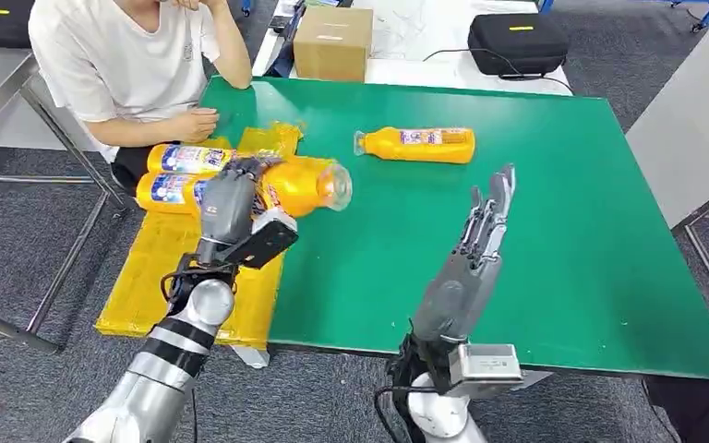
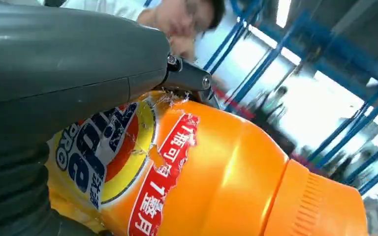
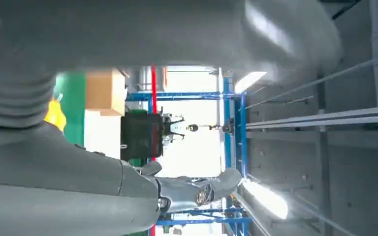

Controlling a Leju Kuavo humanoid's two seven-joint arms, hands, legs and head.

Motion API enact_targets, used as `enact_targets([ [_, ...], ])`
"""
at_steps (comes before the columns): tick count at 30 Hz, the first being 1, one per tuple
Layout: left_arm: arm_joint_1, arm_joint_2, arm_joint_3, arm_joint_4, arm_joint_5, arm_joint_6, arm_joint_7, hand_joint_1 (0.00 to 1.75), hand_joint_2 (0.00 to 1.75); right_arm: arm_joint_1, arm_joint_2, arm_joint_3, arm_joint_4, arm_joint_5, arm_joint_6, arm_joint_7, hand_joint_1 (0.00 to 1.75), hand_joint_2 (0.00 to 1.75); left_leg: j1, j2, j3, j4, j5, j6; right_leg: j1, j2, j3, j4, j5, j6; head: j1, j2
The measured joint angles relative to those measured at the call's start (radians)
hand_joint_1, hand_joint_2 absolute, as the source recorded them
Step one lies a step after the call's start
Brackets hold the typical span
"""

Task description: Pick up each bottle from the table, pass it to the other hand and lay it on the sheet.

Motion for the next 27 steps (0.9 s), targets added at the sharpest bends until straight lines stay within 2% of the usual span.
enact_targets([
  [9, -0.053, 0.036, 0.008, 0.204, -0.087, 0.010, 0.047, 1.75, 1.75, 0.011, -0.013, 0.030, -0.022, -0.015, 0.043, 0.000, 0.00, 1.75, 0.000, 0.000, 0.000, 0.000, 0.000, 0.000, 0.000, 0.000, 0.000, 0.000, 0.000, 0.000, 0.000, 0.000],
  [11, -0.071, 0.045, 0.015, 0.271, -0.118, 0.031, 0.048, 1.61, 1.75, 0.014, -0.013, 0.030, -0.020, -0.030, 0.075, 0.000, 0.00, 1.75, 0.000, 0.000, 0.000, 0.000, 0.000, 0.000, 0.000, 0.000, 0.000, 0.000, 0.000, 0.000, 0.000, 0.000],
  [16, -0.100, 0.072, 0.025, 0.417, -0.215, -0.004, 0.102, 1.68, 1.75, 0.024, -0.008, 0.026, 0.009, -0.057, 0.183, 0.000, 0.00, 1.75, 0.000, 0.000, 0.000, 0.000, 0.000, 0.000, 0.000, 0.000, 0.000, 0.001, 0.000, 0.000, 0.000, 0.000],
  [17, -0.103, 0.073, 0.025, 0.425, -0.220, -0.008, 0.105, 1.59, 1.75, 0.026, -0.007, 0.025, 0.012, -0.058, 0.186, 0.000, 0.00, 1.75, 0.000, 0.000, 0.000, 0.000, 0.000, 0.000, 0.000, 0.000, 0.000, 0.001, 0.000, 0.000, 0.000, 0.000],
  [18, -0.104, 0.082, 0.025, 0.455, -0.231, -0.024, 0.115, 0.82, 1.75, 0.028, -0.004, 0.022, 0.025, -0.066, 0.205, 0.000, 0.00, 1.75, 0.000, 0.000, 0.000, 0.000, 0.000, 0.000, 0.000, 0.000, 0.000, 0.001, 0.000, 0.000, 0.000, 0.000],
  [19, -0.107, 0.087, 0.025, 0.475, -0.232, -0.043, 0.119, 0.77, 1.75, 0.028, -0.002, 0.021, 0.036, -0.071, 0.215, 0.000, 0.00, 1.75, 0.001, 0.000, -0.001, 0.000, 0.000, 0.000, 0.000, 0.000, 0.000, 0.001, 0.000, 0.000, 0.000, 0.000],
  [24, -0.133, 0.106, 0.036, 0.526, -0.223, -0.109, 0.131, 0.77, 1.75, 0.033, 0.010, -0.001, 0.076, -0.080, 0.258, 0.000, 0.00, 1.75, 0.000, -0.001, 0.000, 0.000, 0.000, 0.000, 0.000, 0.000, 0.000, 0.000, 0.000, 0.000, 0.000, 0.000],
  [25, -0.136, 0.108, 0.037, 0.532, -0.223, -0.116, 0.131, 0.56, 1.75, 0.034, 0.014, -0.005, 0.083, -0.083, 0.264, 0.000, 0.00, 1.75, 0.000, -0.001, 0.000, 0.000, 0.000, 0.000, 0.000, 0.000, 0.000, 0.000, 0.000, 0.000, 0.000, 0.000],
  [27, -0.140, 0.111, 0.038, 0.542, -0.223, -0.121, 0.131, 0.51, 1.75, 0.034, 0.017, -0.010, 0.095, -0.084, 0.269, 0.000, 0.00, 1.75, 0.000, 0.000, 0.001, 0.000, 0.000, -0.001, 0.000, 0.000, 0.001, 0.001, 0.000, 0.000, 0.000, 0.000],
])
